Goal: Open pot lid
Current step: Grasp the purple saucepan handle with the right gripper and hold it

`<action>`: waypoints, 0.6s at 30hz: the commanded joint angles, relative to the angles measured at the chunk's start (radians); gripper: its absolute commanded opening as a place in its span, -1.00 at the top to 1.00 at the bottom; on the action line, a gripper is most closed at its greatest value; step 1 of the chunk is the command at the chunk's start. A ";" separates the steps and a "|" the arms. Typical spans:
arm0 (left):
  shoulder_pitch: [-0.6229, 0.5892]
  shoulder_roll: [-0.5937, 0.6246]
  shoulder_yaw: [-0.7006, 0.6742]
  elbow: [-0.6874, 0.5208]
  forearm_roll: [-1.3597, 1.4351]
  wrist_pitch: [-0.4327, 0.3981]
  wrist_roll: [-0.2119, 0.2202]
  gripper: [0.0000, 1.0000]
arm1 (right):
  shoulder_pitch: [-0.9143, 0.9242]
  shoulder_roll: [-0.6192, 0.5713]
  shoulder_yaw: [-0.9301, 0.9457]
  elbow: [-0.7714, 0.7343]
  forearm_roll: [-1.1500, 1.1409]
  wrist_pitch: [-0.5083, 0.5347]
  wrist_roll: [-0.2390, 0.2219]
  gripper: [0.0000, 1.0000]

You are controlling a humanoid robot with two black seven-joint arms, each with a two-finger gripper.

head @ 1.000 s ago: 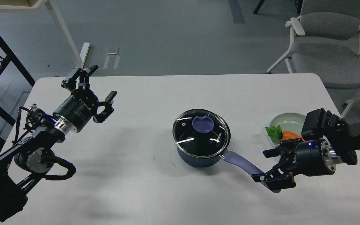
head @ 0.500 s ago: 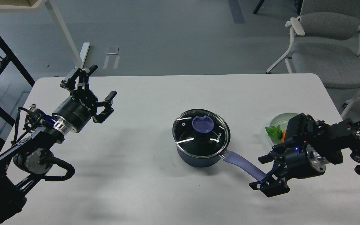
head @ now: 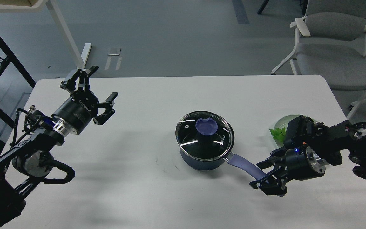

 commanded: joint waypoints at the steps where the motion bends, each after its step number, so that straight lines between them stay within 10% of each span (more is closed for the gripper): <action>1: 0.001 0.001 -0.001 0.000 -0.001 0.000 0.000 -0.98 | 0.006 0.000 0.001 0.000 -0.001 0.000 0.000 -0.31; 18: 0.000 0.007 0.002 -0.006 0.003 0.000 0.000 -0.98 | 0.003 0.002 0.001 -0.005 -0.001 0.000 0.000 0.30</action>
